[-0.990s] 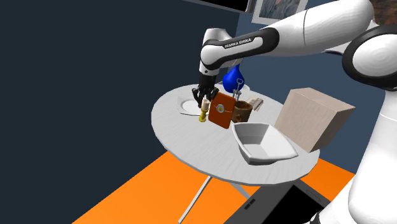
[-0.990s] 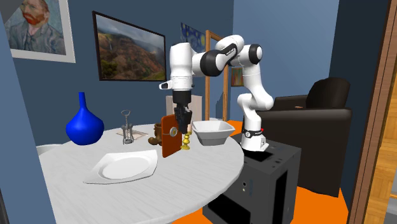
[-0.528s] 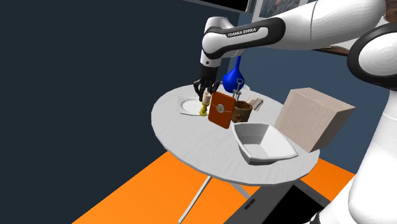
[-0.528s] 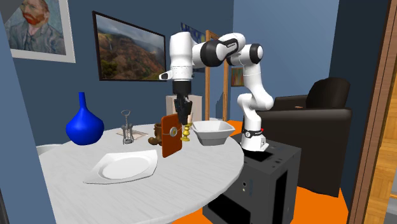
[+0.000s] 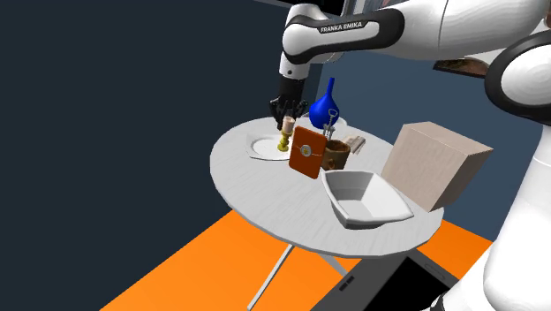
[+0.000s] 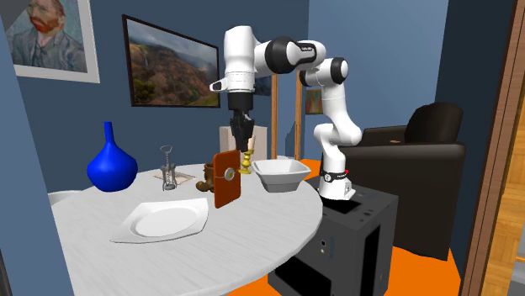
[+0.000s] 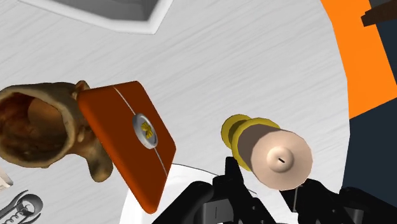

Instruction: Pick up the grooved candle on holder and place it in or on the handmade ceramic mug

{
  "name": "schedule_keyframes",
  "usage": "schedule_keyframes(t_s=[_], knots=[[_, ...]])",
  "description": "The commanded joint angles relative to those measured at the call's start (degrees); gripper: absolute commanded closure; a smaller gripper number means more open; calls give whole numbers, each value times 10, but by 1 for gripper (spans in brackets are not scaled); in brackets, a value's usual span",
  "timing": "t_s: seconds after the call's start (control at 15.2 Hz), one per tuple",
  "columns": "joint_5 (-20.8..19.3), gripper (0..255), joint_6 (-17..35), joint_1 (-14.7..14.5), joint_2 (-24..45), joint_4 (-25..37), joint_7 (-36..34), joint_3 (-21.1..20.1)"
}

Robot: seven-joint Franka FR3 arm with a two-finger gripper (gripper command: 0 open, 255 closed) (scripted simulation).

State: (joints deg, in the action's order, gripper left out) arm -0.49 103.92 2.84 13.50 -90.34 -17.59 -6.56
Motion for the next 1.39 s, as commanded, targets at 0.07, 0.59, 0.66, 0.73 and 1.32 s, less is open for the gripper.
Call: schedule_keyframes(t_s=[0.07,0.59,0.66,0.73,1.32], knots=[[0,255,-25,0,1,25,1,0],[4,255,-65,24,-4,61,38,14],[5,255,-67,32,-5,61,51,19],[6,255,-69,39,-5,63,63,23],[15,255,-99,110,18,114,175,65]])
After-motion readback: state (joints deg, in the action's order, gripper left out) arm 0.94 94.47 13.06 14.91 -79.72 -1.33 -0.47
